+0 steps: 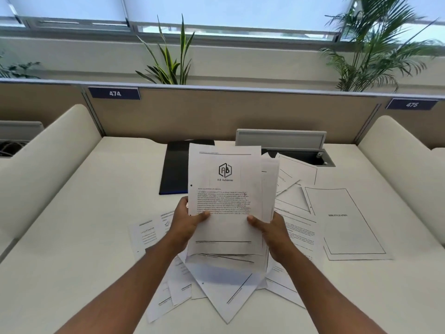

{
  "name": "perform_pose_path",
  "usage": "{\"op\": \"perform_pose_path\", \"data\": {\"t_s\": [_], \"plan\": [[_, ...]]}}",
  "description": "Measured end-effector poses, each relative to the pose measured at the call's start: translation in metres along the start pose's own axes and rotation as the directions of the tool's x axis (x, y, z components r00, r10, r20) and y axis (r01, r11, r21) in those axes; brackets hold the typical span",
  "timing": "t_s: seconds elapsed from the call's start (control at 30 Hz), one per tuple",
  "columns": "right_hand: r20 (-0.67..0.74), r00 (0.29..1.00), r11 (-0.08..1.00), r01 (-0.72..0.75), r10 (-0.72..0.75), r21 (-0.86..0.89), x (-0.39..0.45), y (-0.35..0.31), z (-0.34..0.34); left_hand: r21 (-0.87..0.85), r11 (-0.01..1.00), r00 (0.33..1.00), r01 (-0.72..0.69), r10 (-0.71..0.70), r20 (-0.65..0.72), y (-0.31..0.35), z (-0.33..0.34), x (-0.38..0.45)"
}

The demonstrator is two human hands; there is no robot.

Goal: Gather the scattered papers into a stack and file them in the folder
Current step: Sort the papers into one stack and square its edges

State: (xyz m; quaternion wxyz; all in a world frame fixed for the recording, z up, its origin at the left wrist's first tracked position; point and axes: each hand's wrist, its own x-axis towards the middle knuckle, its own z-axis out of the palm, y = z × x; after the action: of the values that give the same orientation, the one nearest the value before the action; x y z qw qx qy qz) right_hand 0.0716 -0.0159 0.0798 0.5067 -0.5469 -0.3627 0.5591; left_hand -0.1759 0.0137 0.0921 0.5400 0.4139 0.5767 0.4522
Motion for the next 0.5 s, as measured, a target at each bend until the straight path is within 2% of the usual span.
{"op": "perform_pose_path", "data": {"t_s": [0.23,0.33,0.4,0.5], "plan": [[-0.005,0.983,0.976,0.185,-0.186,0.112,-0.004,-0.048,-0.008,-0.137,0.973,0.982,-0.184,0.186,0.003,0.056,0.028,-0.02],[0.087,0.936,0.936,0.331,-0.341,0.119,-0.011,-0.074,-0.011,-0.116,0.927,0.932,-0.356,0.361,0.031,0.075,0.041,-0.03],[0.115,0.917,0.923,0.372,-0.382,0.099,-0.011,-0.083,-0.019,-0.109,0.891,0.895,-0.44,0.445,0.031,0.078,0.044,-0.034],[0.092,0.936,0.94,0.336,-0.34,0.059,-0.006,-0.08,-0.028,-0.063,0.916,0.918,-0.395,0.397,0.021,0.068,0.055,-0.035]]}}
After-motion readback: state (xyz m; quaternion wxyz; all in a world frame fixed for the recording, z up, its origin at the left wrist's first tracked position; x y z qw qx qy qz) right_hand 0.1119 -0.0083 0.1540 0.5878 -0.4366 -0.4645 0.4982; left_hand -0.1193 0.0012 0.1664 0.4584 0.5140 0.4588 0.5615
